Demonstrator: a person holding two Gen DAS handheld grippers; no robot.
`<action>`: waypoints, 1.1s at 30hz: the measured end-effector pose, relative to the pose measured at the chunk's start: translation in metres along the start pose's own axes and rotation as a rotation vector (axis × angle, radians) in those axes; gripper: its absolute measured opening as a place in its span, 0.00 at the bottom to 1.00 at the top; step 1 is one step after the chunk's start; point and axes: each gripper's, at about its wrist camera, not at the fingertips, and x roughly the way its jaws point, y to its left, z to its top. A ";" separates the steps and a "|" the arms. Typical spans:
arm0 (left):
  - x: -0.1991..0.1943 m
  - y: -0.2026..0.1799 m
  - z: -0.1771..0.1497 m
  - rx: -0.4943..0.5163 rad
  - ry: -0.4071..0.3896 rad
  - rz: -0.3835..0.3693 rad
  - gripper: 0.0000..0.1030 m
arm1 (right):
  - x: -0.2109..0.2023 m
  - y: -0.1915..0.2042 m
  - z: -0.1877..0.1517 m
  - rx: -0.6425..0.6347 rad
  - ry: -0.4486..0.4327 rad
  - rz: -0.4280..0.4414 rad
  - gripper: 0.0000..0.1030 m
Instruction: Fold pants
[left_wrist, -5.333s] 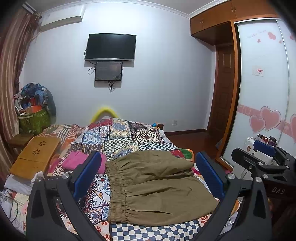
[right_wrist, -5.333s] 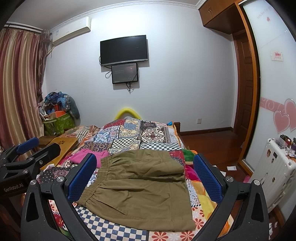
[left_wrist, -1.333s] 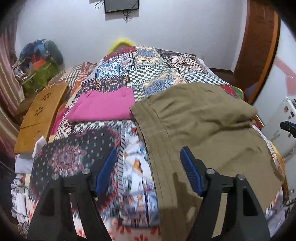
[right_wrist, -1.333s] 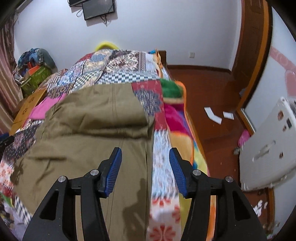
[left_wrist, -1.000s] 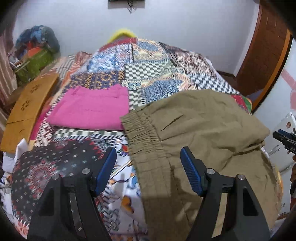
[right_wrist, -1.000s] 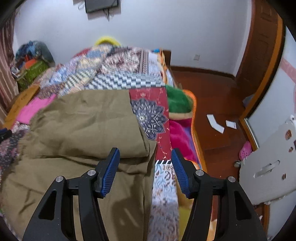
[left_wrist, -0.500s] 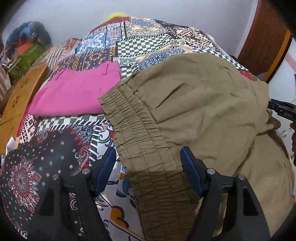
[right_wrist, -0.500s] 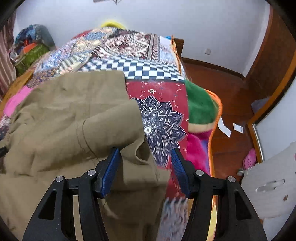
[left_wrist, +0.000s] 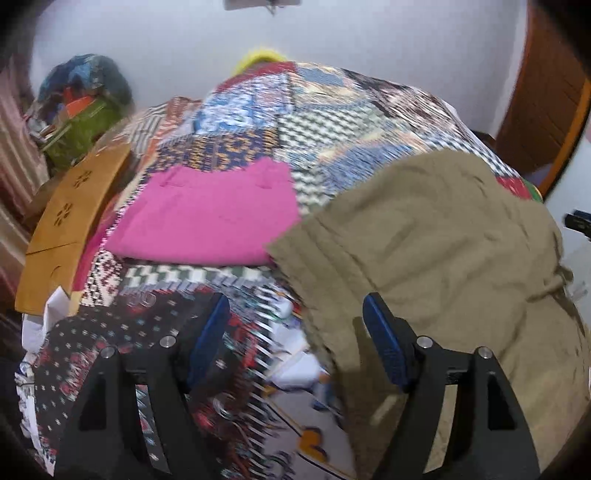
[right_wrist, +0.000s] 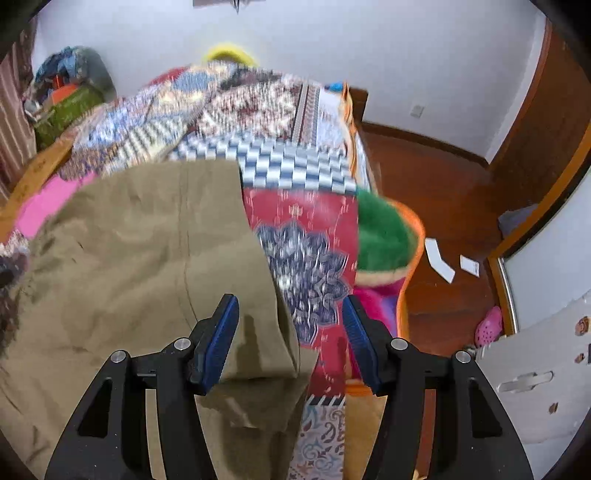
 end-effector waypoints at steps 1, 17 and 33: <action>0.001 0.005 0.004 -0.017 -0.002 -0.003 0.72 | -0.001 0.000 0.007 0.004 -0.015 0.000 0.57; 0.073 0.011 0.035 -0.002 0.062 -0.086 0.73 | 0.086 0.051 0.091 -0.074 0.072 0.096 0.61; 0.099 0.009 0.038 -0.006 0.073 -0.178 0.70 | 0.148 0.059 0.094 -0.052 0.177 0.175 0.61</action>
